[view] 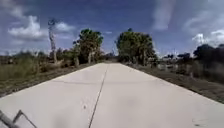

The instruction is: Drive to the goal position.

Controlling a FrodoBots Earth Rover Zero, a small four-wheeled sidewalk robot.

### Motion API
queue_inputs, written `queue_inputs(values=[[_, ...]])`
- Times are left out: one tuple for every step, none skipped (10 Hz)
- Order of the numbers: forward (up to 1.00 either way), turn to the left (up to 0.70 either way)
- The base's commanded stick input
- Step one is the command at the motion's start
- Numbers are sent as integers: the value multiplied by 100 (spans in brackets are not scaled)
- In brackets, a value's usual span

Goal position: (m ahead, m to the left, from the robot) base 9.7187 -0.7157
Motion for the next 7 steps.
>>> queue_inputs(values=[[85,0],[85,0],[85,0],[85,0],[85,0],[85,0],[85,0]])
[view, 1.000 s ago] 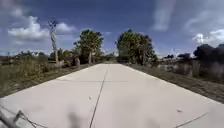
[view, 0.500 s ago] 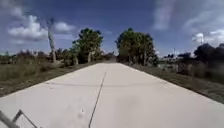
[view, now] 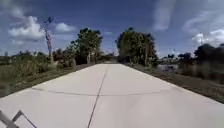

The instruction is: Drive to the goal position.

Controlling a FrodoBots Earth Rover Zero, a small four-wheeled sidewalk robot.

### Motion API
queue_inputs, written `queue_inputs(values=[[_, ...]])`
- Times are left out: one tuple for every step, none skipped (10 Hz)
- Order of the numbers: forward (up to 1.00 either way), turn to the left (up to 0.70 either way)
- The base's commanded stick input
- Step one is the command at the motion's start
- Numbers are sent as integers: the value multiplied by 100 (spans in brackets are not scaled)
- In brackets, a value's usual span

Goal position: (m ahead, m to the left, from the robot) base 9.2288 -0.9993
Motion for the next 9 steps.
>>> queue_inputs(values=[[85,0],[85,0],[85,0],[85,0],[85,0],[85,0],[85,0],[85,0],[85,0]])
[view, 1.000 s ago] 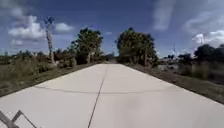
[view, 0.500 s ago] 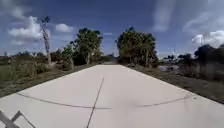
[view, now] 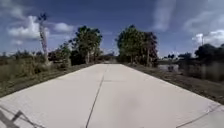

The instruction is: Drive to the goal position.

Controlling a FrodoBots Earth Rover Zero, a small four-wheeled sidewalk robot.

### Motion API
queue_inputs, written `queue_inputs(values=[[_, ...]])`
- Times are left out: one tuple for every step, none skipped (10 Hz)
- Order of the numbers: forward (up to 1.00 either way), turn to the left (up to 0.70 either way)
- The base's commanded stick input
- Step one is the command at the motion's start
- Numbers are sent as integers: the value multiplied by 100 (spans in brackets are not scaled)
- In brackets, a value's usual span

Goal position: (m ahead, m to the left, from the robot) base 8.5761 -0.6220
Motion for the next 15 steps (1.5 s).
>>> queue_inputs(values=[[85,0],[85,0],[85,0],[85,0],[85,0],[85,0],[85,0],[85,0],[85,0],[85,0],[85,0],[85,0],[85,0],[85,0],[85,0]])
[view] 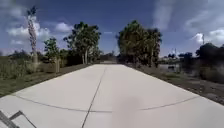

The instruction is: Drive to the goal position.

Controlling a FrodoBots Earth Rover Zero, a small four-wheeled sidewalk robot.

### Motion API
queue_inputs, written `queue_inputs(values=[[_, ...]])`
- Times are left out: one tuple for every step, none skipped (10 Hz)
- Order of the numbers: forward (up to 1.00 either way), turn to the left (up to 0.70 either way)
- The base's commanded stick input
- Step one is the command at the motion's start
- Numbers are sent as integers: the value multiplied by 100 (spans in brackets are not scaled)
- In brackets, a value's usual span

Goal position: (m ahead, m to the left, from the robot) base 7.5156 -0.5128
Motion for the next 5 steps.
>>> queue_inputs(values=[[85,0],[85,0],[85,0],[85,0],[85,0]])
